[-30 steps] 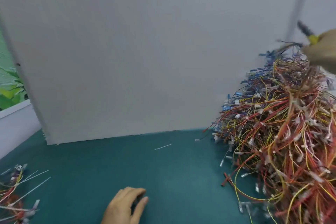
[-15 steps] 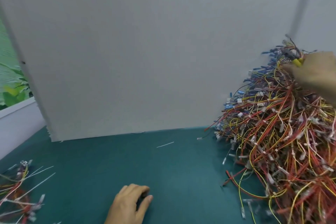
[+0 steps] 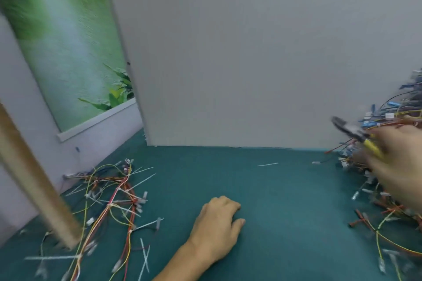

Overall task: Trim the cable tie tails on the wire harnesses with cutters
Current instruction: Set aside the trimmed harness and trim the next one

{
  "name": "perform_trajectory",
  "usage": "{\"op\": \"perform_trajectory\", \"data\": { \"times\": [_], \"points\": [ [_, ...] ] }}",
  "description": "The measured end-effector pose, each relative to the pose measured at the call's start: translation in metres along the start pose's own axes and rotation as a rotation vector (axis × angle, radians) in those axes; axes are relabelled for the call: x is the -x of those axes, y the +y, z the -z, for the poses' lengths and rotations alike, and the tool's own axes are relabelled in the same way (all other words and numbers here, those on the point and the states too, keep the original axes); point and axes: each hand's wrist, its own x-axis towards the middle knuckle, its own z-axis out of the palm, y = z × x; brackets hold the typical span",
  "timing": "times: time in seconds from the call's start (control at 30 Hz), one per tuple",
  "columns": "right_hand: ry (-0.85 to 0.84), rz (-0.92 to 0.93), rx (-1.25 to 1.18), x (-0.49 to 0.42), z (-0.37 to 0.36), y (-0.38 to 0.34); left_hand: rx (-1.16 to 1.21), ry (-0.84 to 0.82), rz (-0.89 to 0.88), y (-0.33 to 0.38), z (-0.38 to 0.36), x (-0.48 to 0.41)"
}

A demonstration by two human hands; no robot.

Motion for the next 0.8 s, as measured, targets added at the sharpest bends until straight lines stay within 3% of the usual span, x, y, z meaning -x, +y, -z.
{"op": "perform_trajectory", "data": {
  "times": [0.03,0.07,0.17,0.3,0.43,0.57,0.67,0.8],
  "points": [
    [-0.197,-0.012,-0.128,0.009,-0.006,-0.006,-0.027,0.013,0.026,-0.005,0.004,0.001],
    [-0.201,0.011,-0.143,0.017,-0.01,-0.018,-0.051,0.028,0.056,-0.01,0.009,0.001],
    [-0.432,0.102,-0.298,0.063,-0.049,-0.063,-0.14,0.074,0.157,-0.029,0.025,-0.002],
    [-0.547,0.035,-0.373,0.083,-0.069,-0.074,-0.309,0.107,0.337,-0.057,0.05,-0.011],
    [-0.556,-0.028,-0.44,0.083,-0.075,-0.074,-0.513,0.102,0.613,-0.093,0.08,-0.021],
    [-0.547,0.004,-0.422,0.082,-0.079,-0.075,-0.577,-0.068,0.944,-0.134,0.098,-0.015],
    [-0.526,-0.012,-0.41,0.081,-0.079,-0.075,-0.485,-0.093,1.018,-0.156,0.098,-0.007],
    [-0.515,-0.017,-0.419,0.082,-0.081,-0.075,-0.377,0.055,1.054,-0.157,0.12,-0.011]
  ]
}}
